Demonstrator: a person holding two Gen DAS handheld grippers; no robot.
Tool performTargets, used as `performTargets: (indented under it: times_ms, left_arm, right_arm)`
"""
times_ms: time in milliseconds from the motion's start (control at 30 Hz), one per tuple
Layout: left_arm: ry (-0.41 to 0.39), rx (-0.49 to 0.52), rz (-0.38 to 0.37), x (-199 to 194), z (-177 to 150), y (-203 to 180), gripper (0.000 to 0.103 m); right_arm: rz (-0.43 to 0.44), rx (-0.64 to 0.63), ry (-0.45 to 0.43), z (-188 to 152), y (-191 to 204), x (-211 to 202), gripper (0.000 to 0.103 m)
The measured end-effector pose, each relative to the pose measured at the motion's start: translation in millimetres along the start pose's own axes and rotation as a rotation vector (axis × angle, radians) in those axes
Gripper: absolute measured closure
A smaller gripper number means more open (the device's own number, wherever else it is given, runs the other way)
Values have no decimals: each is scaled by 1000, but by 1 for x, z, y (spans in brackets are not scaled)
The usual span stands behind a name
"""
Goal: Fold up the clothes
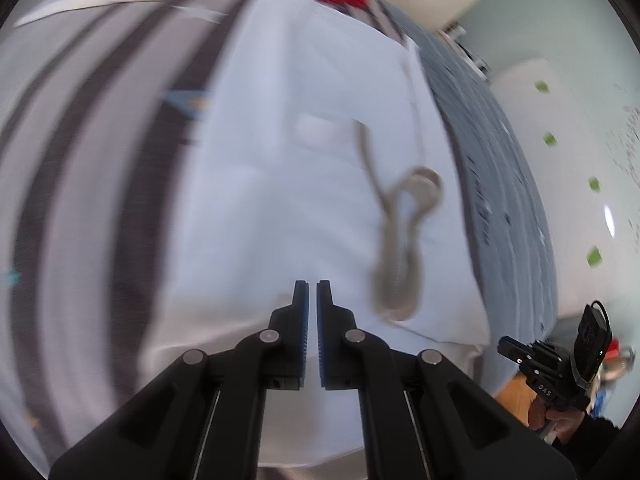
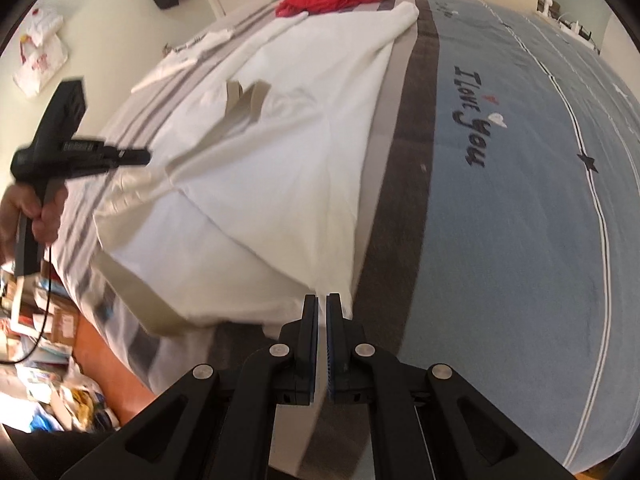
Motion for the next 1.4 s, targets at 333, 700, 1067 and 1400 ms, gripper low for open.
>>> performTargets:
  times_ms: [333,700,1067,1400]
  left_arm:
    - [-80,-135,111,-5,-10,30,102]
    - [-57,-39,58,1,-14,-9,102]
    - [-62,211,-5,80,42,-108,84]
    - [-25,538,85,142,61,-164,76]
  right_arm:
    - [42,45,43,8,20,47,90]
    - [55,26,53,11,39,45,90]
    - [-2,85,-58,64,27,43,88]
    - [25,105,-26,75,31,78,88]
Point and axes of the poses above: each gripper's, at about its wrist camera, not at the fingertips, and x roughly the way its jaws point, y to its left, z to its top, the point moved 6 cm from there along x, roughly the way its jaws point, and after that the axes turned 2 degrees about -z, right-handed, at the moved point
